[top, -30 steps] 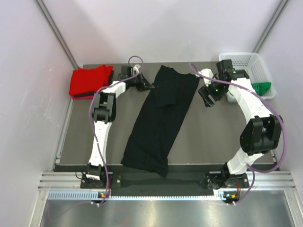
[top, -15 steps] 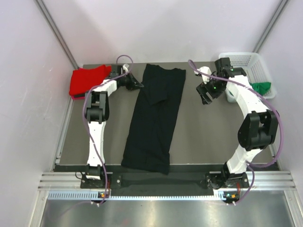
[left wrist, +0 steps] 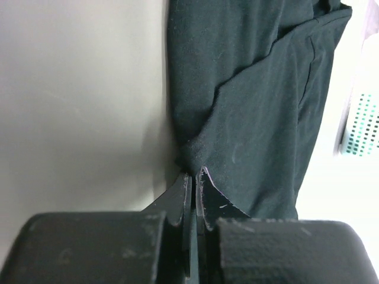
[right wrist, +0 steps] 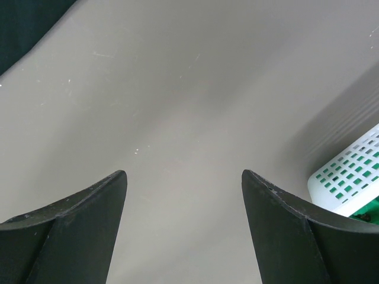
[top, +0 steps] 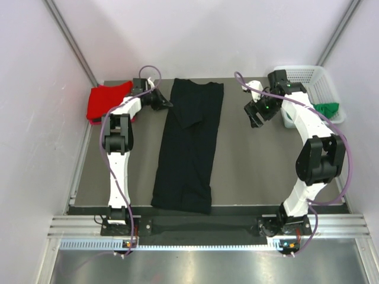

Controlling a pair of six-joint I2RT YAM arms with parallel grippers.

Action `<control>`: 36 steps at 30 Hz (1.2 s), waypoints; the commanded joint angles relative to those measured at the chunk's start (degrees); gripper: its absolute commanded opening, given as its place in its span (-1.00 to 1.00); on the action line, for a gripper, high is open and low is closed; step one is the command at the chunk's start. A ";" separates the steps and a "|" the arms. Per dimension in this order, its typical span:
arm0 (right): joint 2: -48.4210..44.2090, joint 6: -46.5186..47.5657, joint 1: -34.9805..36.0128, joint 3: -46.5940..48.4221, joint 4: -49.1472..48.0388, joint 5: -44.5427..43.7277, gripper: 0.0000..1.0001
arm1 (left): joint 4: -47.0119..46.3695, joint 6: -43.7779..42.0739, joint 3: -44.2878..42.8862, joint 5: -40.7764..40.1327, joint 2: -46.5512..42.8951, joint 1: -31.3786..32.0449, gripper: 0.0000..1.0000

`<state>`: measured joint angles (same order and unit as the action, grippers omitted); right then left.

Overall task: Fold and stack the t-shirts
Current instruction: Fold the tshirt

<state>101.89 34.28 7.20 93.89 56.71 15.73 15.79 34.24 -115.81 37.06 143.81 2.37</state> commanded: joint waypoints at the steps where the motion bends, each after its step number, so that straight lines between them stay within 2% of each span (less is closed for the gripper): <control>1: 0.42 -0.53 0.09 2.88 -0.19 1.41 0.57 | -0.41 -1.89 -2.40 -2.95 -3.62 -1.31 -1.00; 9: 0.33 -0.53 0.71 2.79 -0.19 0.97 0.57 | 0.64 -3.48 -3.46 -3.14 -3.27 -2.02 -1.00; 10: 0.42 -0.53 0.88 2.79 -0.19 0.89 0.58 | 0.73 -4.61 -3.20 -2.00 -3.53 -1.93 -0.94; 11: 0.42 -0.62 0.88 2.79 -0.28 0.97 0.58 | 0.99 -5.23 -3.02 -1.38 -3.97 -2.02 -0.73; 12: 0.33 -0.71 0.97 2.79 -0.28 1.06 0.58 | 1.34 -5.93 -2.76 -0.50 -4.50 -2.02 -0.39; 13: 0.16 -1.06 1.15 2.88 -0.20 1.24 0.58 | 1.96 -8.11 -2.41 -0.06 -6.24 -2.02 -0.28; 17: -2.12 -4.56 1.85 1.48 -0.89 5.60 0.58 | 10.20 -13.67 1.54 -0.23 -15.20 -3.59 -0.07; 20: -6.25 -10.88 2.03 -4.22 -2.29 12.55 0.57 | 11.36 -12.71 11.19 -0.50 -25.39 -6.49 0.11; 23: -10.03 -19.58 2.03 -13.44 -4.05 24.57 0.57 | 18.99 -14.46 17.97 -0.50 -32.35 -8.78 0.11; 26: -11.97 -27.67 2.11 -22.67 -8.43 29.52 0.57 | 28.48 -17.97 21.14 0.56 -34.82 -9.23 0.08; 29: -10.05 -33.83 2.29 -27.87 -13.62 31.81 0.55 | 28.42 -19.38 28.16 3.09 -38.86 -9.23 0.05; 31: -6.46 -34.02 2.90 -26.40 -15.04 31.91 0.55 | 28.33 -19.21 32.20 4.16 -40.44 -9.23 0.04; 36: 6.53 -33.84 3.17 -11.14 -16.45 31.56 0.53 | 27.54 -20.70 40.12 4.77 -45.71 -9.23 0.02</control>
<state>101.97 2.74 9.76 72.73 46.37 44.60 41.65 16.08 -78.43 39.72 103.61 -6.63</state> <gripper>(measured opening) 0.768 0.514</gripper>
